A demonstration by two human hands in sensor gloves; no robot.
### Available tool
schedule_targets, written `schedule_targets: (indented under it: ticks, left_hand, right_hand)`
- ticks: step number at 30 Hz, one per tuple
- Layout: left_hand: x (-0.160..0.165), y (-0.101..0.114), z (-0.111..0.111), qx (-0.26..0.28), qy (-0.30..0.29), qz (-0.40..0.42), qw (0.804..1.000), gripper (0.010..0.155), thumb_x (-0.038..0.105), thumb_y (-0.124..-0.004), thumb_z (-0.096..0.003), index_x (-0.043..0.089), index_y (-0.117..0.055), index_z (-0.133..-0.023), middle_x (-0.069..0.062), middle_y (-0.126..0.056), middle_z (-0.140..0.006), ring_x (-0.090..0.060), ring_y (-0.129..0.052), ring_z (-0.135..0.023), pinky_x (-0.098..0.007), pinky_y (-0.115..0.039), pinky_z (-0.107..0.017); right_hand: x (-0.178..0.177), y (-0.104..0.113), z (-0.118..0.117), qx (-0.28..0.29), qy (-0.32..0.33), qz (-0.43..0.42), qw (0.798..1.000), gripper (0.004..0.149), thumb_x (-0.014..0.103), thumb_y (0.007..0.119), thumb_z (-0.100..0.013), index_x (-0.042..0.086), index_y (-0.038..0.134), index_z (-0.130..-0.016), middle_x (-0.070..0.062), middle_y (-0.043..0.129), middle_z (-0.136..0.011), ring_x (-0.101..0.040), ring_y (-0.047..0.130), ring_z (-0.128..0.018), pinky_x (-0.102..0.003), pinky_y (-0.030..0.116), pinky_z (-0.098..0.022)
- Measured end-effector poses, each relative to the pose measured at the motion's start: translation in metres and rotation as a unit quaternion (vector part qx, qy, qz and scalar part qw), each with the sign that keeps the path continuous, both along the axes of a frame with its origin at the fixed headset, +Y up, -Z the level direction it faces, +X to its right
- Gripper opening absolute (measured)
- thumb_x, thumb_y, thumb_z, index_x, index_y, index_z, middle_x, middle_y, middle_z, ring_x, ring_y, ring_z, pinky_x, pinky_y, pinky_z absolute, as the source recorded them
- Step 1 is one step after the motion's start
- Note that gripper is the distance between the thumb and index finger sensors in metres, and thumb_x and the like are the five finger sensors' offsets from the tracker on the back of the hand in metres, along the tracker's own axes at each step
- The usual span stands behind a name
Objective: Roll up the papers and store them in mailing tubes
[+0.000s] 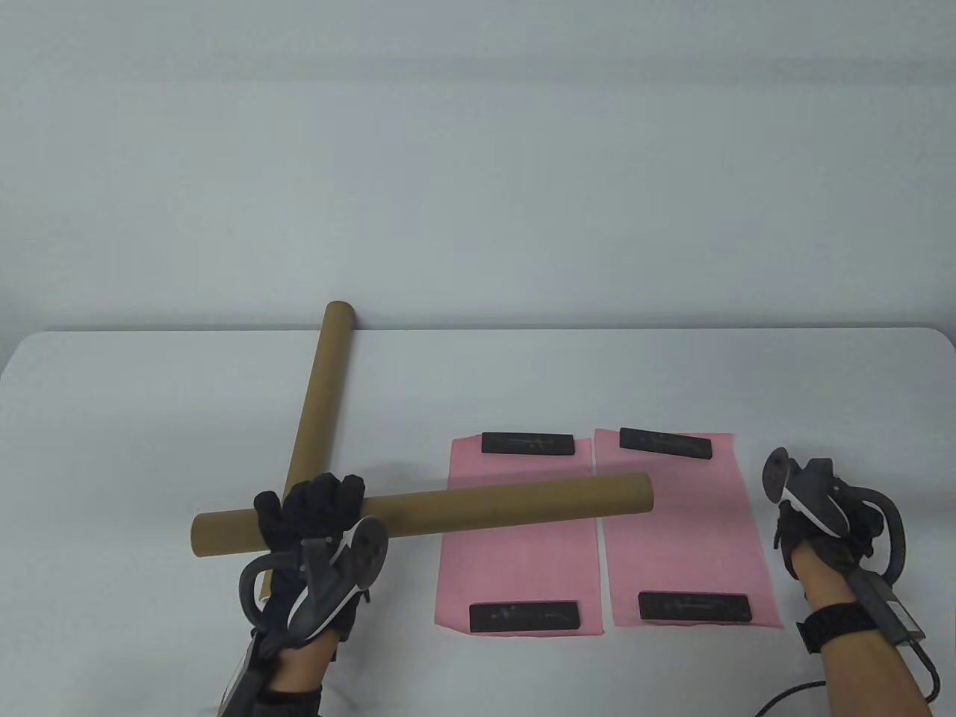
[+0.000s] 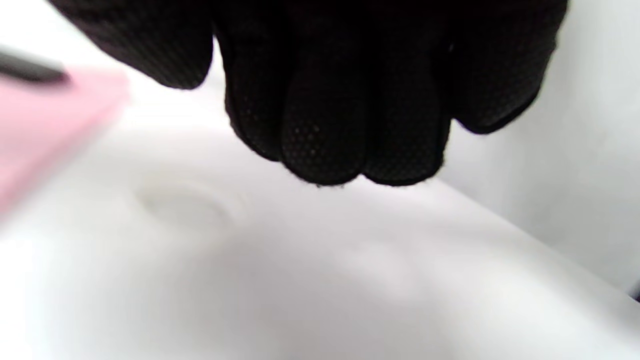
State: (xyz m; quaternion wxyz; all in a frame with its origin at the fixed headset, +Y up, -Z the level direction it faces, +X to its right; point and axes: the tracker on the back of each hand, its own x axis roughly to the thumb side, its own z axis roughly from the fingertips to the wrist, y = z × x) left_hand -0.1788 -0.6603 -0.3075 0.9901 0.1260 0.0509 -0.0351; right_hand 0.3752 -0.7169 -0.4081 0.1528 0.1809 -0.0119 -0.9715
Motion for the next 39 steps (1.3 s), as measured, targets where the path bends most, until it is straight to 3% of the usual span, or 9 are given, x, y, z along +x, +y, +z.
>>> schedule_targets:
  ticks: [4, 9, 12, 16, 19, 23, 29, 33, 39]
  left_hand:
    - [0.0, 0.0, 0.001, -0.002, 0.001, -0.003, 1.0, 0.074, 0.045, -0.098, -0.0347, 0.043, -0.057, -0.096, 0.005, -0.064, -0.104, -0.021, -0.077, -0.099, -0.06, -0.05, -0.078]
    - [0.002, 0.0, 0.001, -0.007, 0.004, -0.007, 1.0, 0.075, 0.047, -0.097, -0.0348, 0.041, -0.056, -0.098, 0.004, -0.066, -0.103, -0.021, -0.079, -0.097, -0.054, -0.052, -0.077]
    - [0.001, -0.001, 0.001, -0.011, 0.005, -0.007, 1.0, 0.075, 0.048, -0.096, -0.0349, 0.04, -0.057, -0.099, 0.003, -0.067, -0.103, -0.022, -0.08, -0.095, -0.053, -0.054, -0.076]
    - [0.001, -0.001, 0.001, -0.019, 0.009, -0.01, 1.0, 0.076, 0.05, -0.095, -0.0352, 0.039, -0.056, -0.099, 0.003, -0.067, -0.103, -0.021, -0.081, -0.094, -0.052, -0.056, -0.075]
    - [0.003, -0.001, 0.0, -0.026, 0.018, -0.01, 0.999, 0.076, 0.051, -0.094, -0.0359, 0.039, -0.054, -0.1, 0.003, -0.065, -0.104, -0.021, -0.081, -0.094, -0.051, -0.056, -0.075]
    - [0.013, 0.003, -0.001, -0.024, 0.035, -0.011, 0.999, 0.077, 0.053, -0.092, -0.0372, 0.039, -0.051, -0.101, 0.001, -0.061, -0.105, -0.021, -0.081, -0.094, -0.05, -0.058, -0.073]
    - [0.03, 0.003, -0.006, -0.058, 0.028, -0.009, 0.998, 0.082, 0.054, -0.086, -0.0405, 0.033, -0.039, -0.104, -0.005, -0.056, -0.106, -0.023, -0.081, -0.093, -0.051, -0.063, -0.071]
    - [0.043, -0.002, -0.019, -0.151, 0.031, 0.031, 0.988, 0.087, 0.054, -0.081, -0.0439, 0.031, -0.025, -0.105, -0.009, -0.05, -0.106, -0.025, -0.081, -0.092, -0.053, -0.068, -0.068]
    - [0.053, -0.015, -0.055, -0.277, 0.045, 0.111, 0.953, 0.091, 0.054, -0.077, -0.0459, 0.024, -0.014, -0.105, -0.014, -0.049, -0.104, -0.027, -0.085, -0.086, -0.05, -0.077, -0.064]
  right_hand:
    - [-0.035, 0.035, 0.025, 0.077, 0.088, -0.084, 0.99, 0.05, 0.05, 0.075, -0.051, 0.01, 0.095, -0.074, -0.013, 0.104, -0.064, -0.041, 0.104, -0.062, -0.061, 0.082, -0.05]
    - [-0.09, 0.068, 0.077, 0.161, 0.217, -0.162, 0.949, 0.055, 0.052, 0.074, -0.052, 0.009, 0.091, -0.082, -0.015, 0.1, -0.073, -0.044, 0.099, -0.071, -0.063, 0.08, -0.053]
    - [-0.113, 0.069, 0.101, 0.204, 0.275, -0.202, 0.918, 0.057, 0.052, 0.074, -0.052, 0.008, 0.088, -0.086, -0.016, 0.097, -0.079, -0.045, 0.097, -0.075, -0.063, 0.079, -0.054]
    - [-0.125, 0.061, 0.116, 0.265, 0.37, -0.197, 0.868, 0.061, 0.055, 0.071, -0.053, 0.01, 0.08, -0.093, -0.014, 0.091, -0.087, -0.043, 0.094, -0.08, -0.06, 0.08, -0.057]
    - [-0.12, 0.058, 0.124, 0.282, 0.405, -0.167, 0.854, 0.063, 0.057, 0.07, -0.054, 0.012, 0.076, -0.097, -0.013, 0.087, -0.092, -0.043, 0.09, -0.086, -0.061, 0.077, -0.061]
    - [-0.107, 0.056, 0.129, 0.284, 0.423, -0.183, 0.84, 0.069, 0.057, 0.07, -0.054, 0.009, 0.069, -0.103, -0.016, 0.08, -0.099, -0.047, 0.083, -0.091, -0.066, 0.07, -0.064]
    - [-0.099, 0.052, 0.126, 0.269, 0.416, -0.195, 0.846, 0.072, 0.057, 0.07, -0.054, 0.006, 0.066, -0.105, -0.019, 0.077, -0.1, -0.05, 0.08, -0.092, -0.069, 0.068, -0.063]
    - [-0.099, 0.054, 0.127, 0.271, 0.417, -0.198, 0.845, 0.073, 0.057, 0.07, -0.053, 0.005, 0.066, -0.105, -0.02, 0.077, -0.101, -0.051, 0.079, -0.092, -0.069, 0.068, -0.063]
    - [-0.097, 0.056, 0.13, 0.274, 0.421, -0.194, 0.842, 0.073, 0.057, 0.07, -0.053, 0.006, 0.067, -0.104, -0.02, 0.077, -0.1, -0.052, 0.079, -0.092, -0.069, 0.068, -0.062]
